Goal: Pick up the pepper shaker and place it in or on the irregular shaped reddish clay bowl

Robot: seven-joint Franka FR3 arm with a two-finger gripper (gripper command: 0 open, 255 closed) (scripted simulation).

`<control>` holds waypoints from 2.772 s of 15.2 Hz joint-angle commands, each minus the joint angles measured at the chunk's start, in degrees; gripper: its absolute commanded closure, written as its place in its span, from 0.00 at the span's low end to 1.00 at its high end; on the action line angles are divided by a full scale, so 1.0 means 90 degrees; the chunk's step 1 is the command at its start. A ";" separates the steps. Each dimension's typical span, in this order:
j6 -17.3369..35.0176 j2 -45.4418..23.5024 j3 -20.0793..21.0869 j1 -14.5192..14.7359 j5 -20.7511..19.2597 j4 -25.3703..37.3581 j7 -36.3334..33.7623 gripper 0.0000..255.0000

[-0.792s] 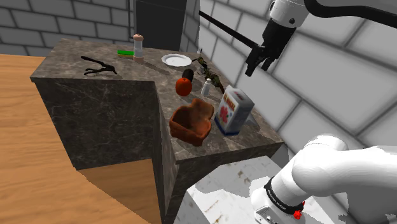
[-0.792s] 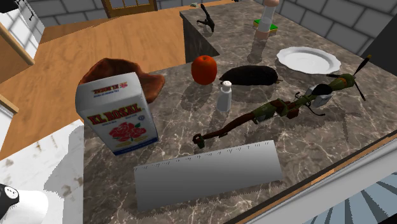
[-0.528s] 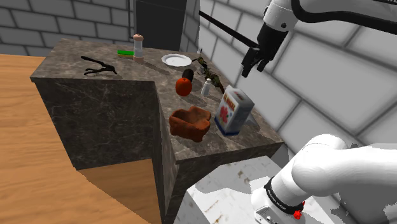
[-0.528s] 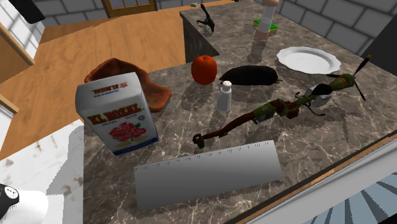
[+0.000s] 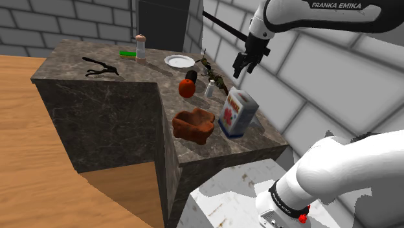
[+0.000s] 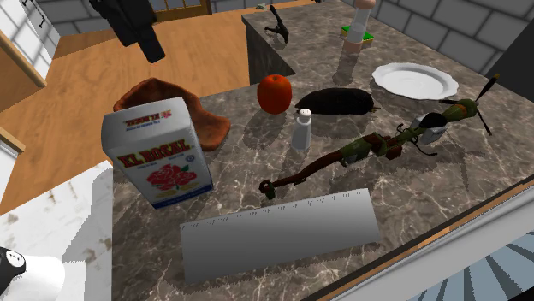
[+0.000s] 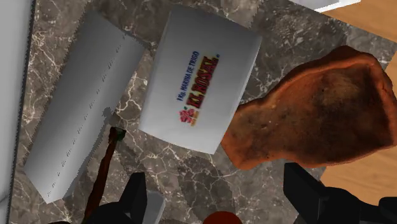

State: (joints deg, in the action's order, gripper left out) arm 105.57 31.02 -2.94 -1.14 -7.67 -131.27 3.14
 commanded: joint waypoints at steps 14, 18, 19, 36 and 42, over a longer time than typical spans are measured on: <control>0.1483 -0.3594 -0.0797 -0.0178 0.0388 0.1962 0.1468 0.00; 0.1581 -0.4619 -0.0856 -0.0300 0.0647 0.2818 0.1863 0.00; 0.1584 -0.4880 -0.0859 -0.0339 0.0712 0.3058 0.1956 0.00; 0.2072 -0.5957 -0.0818 -0.0517 0.0944 0.3587 0.2242 0.00; 0.2071 -0.5957 -0.0818 -0.0517 0.0944 0.3588 0.2242 1.00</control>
State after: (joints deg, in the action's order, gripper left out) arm 124.21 -22.58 -10.30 -5.79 0.82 -98.97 23.32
